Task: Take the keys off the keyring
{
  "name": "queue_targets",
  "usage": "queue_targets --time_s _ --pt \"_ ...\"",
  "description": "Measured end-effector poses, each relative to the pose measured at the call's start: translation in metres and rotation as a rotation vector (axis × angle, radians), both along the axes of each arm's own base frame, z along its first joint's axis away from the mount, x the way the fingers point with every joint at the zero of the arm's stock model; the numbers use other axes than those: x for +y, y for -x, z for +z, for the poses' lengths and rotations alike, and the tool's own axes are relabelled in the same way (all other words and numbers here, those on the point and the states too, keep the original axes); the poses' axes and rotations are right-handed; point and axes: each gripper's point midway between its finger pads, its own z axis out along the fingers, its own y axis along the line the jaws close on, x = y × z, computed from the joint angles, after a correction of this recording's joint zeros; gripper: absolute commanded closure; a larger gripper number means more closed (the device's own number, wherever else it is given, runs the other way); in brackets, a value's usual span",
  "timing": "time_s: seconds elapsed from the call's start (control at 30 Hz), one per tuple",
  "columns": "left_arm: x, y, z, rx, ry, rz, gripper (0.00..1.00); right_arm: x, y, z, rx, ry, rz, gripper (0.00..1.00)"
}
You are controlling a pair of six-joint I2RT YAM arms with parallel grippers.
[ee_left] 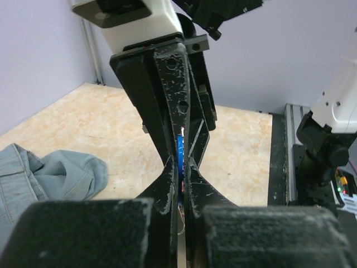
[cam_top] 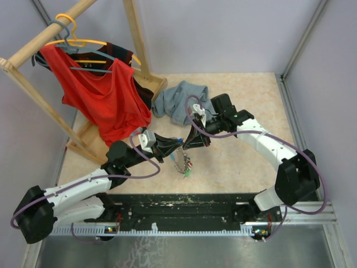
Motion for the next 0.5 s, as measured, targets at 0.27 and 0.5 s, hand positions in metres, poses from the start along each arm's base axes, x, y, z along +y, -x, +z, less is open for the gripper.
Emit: queue_targets --time_s 0.27,0.5 --pt "0.0028 -0.0045 0.0054 0.059 0.075 0.028 1.00 -0.0019 0.0018 0.0089 -0.064 -0.028 -0.007 1.00" --pt "0.0066 -0.0022 -0.0010 0.053 0.090 0.032 1.00 -0.0019 -0.0013 0.0091 -0.088 -0.024 -0.020 1.00"
